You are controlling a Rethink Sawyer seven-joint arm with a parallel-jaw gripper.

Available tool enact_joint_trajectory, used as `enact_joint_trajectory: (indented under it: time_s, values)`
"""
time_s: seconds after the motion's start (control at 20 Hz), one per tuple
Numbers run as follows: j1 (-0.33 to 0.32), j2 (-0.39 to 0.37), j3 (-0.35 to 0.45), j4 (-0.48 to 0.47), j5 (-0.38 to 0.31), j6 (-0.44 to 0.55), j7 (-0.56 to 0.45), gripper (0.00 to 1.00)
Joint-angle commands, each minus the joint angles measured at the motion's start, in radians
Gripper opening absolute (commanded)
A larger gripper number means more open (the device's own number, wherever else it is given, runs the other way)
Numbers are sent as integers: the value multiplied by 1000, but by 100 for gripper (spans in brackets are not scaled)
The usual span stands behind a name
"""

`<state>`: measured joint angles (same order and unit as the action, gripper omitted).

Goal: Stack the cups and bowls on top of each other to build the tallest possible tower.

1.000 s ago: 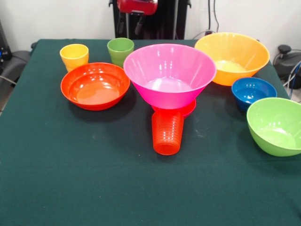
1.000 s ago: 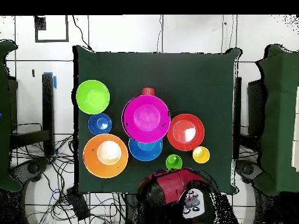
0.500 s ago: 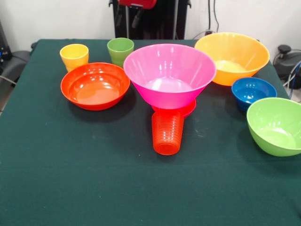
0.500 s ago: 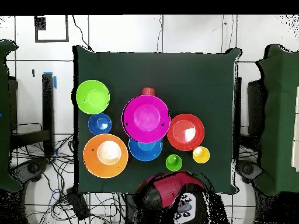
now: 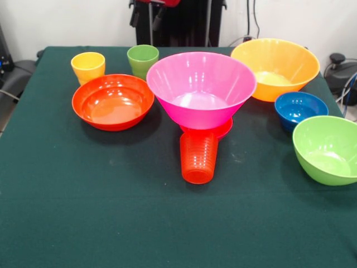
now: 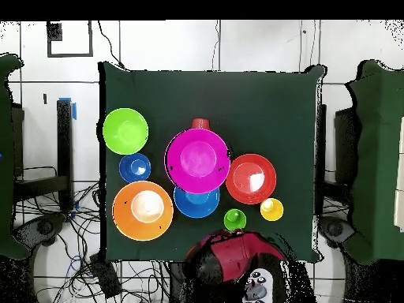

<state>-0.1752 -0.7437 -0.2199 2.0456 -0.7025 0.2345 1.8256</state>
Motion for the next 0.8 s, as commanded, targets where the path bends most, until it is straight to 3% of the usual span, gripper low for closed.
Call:
enact_joint_trajectory:
  time_s: [0.05, 0.4, 0.8]
  values:
    - [26, -68, 127, -48, -6, 16, 6, 100]
    - [1, -140, 202, -34, 34, 81, -36, 100]
    - [-56, -111, 260, -10, 0, -40, 12, 100]
